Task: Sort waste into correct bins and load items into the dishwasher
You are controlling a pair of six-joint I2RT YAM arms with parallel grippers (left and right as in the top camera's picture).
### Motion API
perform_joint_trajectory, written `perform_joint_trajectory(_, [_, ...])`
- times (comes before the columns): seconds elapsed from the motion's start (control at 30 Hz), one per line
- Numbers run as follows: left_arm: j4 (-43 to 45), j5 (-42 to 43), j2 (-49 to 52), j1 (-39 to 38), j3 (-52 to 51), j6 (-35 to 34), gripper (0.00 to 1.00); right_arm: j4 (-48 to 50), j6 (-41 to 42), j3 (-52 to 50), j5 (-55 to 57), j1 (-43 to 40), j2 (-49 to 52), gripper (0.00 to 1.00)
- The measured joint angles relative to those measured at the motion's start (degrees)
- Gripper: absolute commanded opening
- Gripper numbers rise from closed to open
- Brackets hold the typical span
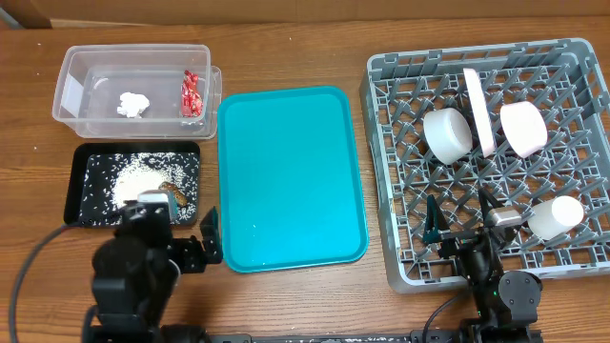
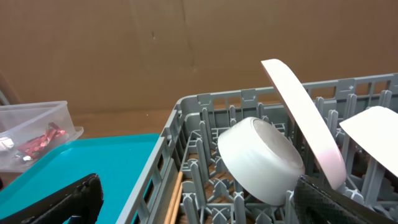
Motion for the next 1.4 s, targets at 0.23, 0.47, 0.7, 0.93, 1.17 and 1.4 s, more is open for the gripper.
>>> perform_joint_trajectory(0.23, [22.08, 0.26, -10.56, 0.00, -16.90, 0.35, 1.00, 0.02, 0.04, 0.00, 0.02, 0.00, 0.00, 1.00])
perform_joint_trajectory(0.47, [40.92, 0.39, -20.79, 0.00, -29.49, 1.22, 1.00, 0.00, 0.02, 0.00, 0.02, 0.00, 0.00, 1.00])
perform_joint_trajectory(0.7, [49.51, 0.98, -24.02, 0.00, -38.40, 4.48, 1.00, 0.00, 0.02, 0.00, 0.02, 0.00, 0.00, 1.00])
perform_joint_trajectory(0.93, [39.36, 2.97, -24.02, 0.00, -39.43, 5.07, 1.00, 0.00, 0.00, 0.00, 0.00, 0.00, 0.00, 1.00])
perform_joint_trajectory(1.17, [39.39, 3.28, -24.04, 0.00, -39.43, 5.07, 1.00, 0.02, 0.02, 0.00, 0.02, 0.00, 0.00, 1.00])
perform_joint_trajectory(1.4, [39.39, 3.30, -24.04, 0.00, -39.43, 5.07, 1.00, 0.02, 0.02, 0.00, 0.04, 0.00, 0.00, 1.00])
